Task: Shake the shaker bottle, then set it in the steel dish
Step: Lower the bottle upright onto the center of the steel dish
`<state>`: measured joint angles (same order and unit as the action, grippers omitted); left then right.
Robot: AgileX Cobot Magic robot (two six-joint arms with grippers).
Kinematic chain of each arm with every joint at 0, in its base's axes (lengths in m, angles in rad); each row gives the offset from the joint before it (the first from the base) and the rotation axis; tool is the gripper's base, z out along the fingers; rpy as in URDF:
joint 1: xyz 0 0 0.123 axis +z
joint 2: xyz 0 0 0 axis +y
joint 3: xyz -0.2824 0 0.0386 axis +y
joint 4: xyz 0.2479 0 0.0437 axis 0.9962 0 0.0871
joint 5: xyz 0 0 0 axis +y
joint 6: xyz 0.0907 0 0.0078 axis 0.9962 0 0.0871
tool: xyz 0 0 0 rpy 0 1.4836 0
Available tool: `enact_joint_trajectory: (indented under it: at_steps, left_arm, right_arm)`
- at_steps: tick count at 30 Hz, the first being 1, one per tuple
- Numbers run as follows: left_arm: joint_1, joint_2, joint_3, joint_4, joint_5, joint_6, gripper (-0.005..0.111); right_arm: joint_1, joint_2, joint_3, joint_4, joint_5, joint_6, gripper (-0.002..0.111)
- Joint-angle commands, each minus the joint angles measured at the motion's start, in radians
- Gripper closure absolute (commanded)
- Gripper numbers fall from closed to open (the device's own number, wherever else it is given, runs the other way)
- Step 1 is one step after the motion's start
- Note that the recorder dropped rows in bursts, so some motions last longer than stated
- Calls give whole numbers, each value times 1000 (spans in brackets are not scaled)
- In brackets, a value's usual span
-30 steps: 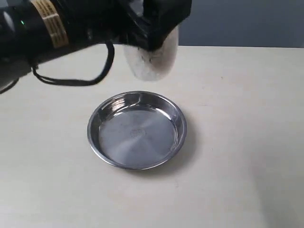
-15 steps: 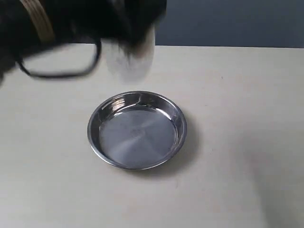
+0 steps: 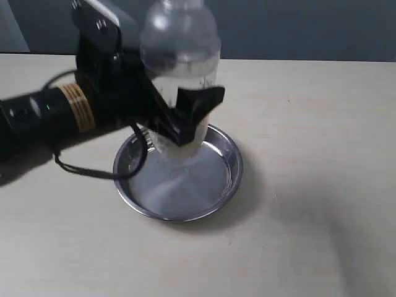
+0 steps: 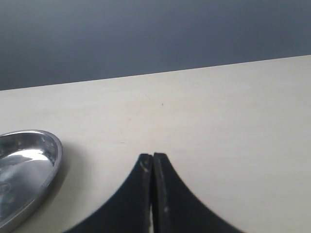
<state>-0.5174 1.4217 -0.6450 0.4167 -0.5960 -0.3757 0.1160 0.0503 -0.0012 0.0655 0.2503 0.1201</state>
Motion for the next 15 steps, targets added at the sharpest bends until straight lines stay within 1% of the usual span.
enact_joint_trajectory:
  at_steps: [1, 4, 8, 10, 12, 14, 15]
  left_arm:
    - [1, 159, 48, -194, -339, 109, 106]
    - [1, 278, 48, -213, -461, 134, 106]
    - [1, 401, 48, -222, -549, 134, 106]
    - [1, 427, 48, -232, -578, 132, 106]
    - [1, 402, 43, -229, -625, 109, 106]
    - [1, 311, -8, -238, -625, 63, 106]
    - [1, 227, -65, -236, -538, 66, 106]
  right_arm:
    - [3, 4, 1, -3, -16, -4, 109]
    - [3, 4, 1, -3, -16, -4, 109]
    - [3, 4, 1, -3, -16, -4, 109]
    - [3, 4, 1, -3, -16, -4, 109]
    - [3, 4, 1, -3, -16, -4, 109]
    - [3, 4, 1, -3, -13, -4, 109]
    - [3, 4, 1, -3, -13, -4, 109]
